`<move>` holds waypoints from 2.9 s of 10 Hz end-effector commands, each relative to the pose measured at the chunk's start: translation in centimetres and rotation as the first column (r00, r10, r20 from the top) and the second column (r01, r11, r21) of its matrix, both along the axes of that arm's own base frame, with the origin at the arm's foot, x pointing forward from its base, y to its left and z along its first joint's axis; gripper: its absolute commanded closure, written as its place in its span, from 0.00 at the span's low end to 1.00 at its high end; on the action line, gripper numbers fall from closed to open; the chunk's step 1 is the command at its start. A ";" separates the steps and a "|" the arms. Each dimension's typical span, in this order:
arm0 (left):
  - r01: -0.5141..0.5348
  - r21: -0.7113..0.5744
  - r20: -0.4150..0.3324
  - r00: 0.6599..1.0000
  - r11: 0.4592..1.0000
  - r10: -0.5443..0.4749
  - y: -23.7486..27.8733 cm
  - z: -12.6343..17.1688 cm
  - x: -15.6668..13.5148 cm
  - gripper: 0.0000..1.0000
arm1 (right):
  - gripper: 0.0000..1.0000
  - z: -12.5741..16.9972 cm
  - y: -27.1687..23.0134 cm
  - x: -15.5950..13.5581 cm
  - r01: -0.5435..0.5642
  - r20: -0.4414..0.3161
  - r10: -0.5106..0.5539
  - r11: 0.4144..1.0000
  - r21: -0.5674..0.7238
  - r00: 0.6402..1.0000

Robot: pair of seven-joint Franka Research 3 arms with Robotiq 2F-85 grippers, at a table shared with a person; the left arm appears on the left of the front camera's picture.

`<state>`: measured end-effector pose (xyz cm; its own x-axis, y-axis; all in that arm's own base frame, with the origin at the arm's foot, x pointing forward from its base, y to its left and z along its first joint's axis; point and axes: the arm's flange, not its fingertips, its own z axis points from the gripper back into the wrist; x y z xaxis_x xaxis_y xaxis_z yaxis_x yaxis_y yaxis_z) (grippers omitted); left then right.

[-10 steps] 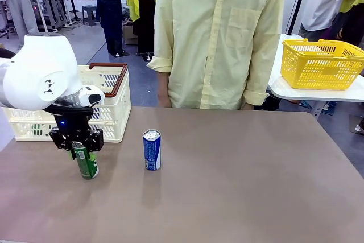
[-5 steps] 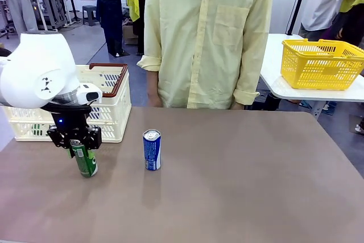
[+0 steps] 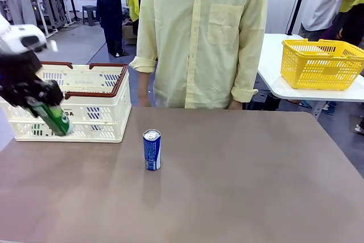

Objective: Place the drinks into the Shopping basket.
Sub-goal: Pick up one drink and place it into the Shopping basket.

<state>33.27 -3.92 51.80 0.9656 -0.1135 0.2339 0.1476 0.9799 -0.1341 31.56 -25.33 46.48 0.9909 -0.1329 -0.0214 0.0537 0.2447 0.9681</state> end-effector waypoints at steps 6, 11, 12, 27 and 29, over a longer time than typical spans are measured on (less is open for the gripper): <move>-0.164 -0.099 0.064 0.983 0.982 0.171 4.0 7.0 16.2 1.00 | 0.00 0.5 0.0 -0.2 -0.008 -0.017 0.008 1.000 -0.007 1.000; -0.201 0.065 -0.048 0.978 0.977 0.204 3.3 -1.1 22.2 1.00 | 0.00 0.5 0.0 -0.2 -0.008 -0.017 0.008 1.000 -0.007 1.000; -0.184 0.093 -0.077 0.979 0.978 0.191 3.1 -2.6 22.2 1.00 | 0.00 0.5 0.0 -0.2 -0.008 -0.017 0.008 1.000 -0.007 1.000; -0.103 0.105 -0.068 0.992 0.989 0.111 3.4 -7.5 21.3 0.00 | 0.00 0.5 0.0 -0.2 -0.008 -0.017 0.008 1.000 -0.007 1.000; -0.121 0.006 -0.049 0.991 0.993 0.122 4.2 -5.4 20.6 0.00 | 0.00 0.5 0.0 -0.2 -0.008 -0.017 0.008 1.000 -0.007 1.000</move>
